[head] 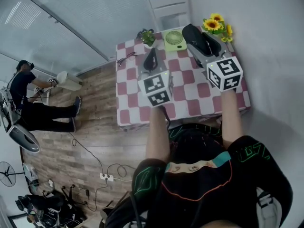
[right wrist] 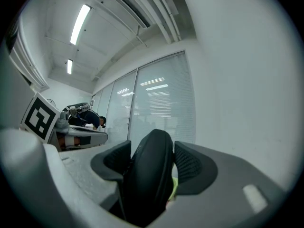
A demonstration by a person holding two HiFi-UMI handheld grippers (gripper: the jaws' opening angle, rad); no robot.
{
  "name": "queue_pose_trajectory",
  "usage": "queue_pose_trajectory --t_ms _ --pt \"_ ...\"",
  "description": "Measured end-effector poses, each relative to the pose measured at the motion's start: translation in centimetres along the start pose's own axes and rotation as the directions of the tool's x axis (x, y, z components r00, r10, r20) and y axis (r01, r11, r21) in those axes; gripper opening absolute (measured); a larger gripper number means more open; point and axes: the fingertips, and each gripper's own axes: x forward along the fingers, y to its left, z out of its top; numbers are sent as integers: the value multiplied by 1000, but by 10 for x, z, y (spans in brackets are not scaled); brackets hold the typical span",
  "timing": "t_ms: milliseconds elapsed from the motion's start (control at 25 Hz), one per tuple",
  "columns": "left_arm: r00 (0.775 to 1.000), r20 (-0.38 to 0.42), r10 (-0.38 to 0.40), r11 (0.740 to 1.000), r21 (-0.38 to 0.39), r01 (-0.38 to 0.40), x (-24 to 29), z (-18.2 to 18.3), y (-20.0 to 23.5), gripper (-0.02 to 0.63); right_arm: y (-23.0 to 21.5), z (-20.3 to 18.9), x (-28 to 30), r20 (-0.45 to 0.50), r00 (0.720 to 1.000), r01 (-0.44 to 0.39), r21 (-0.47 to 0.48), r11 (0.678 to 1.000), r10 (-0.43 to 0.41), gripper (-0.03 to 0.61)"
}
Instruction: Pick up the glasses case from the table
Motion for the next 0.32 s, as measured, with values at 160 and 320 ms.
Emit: queue_pose_trajectory --t_ms 160,320 --pt "1000 -1 3 1000 5 -3 2 -5 4 9 1 -5 3 2 1000 0 0 1000 0 290" --pt "1000 0 4 1000 6 -4 8 -6 4 9 -3 -6 8 5 1000 -1 0 1000 1 289"
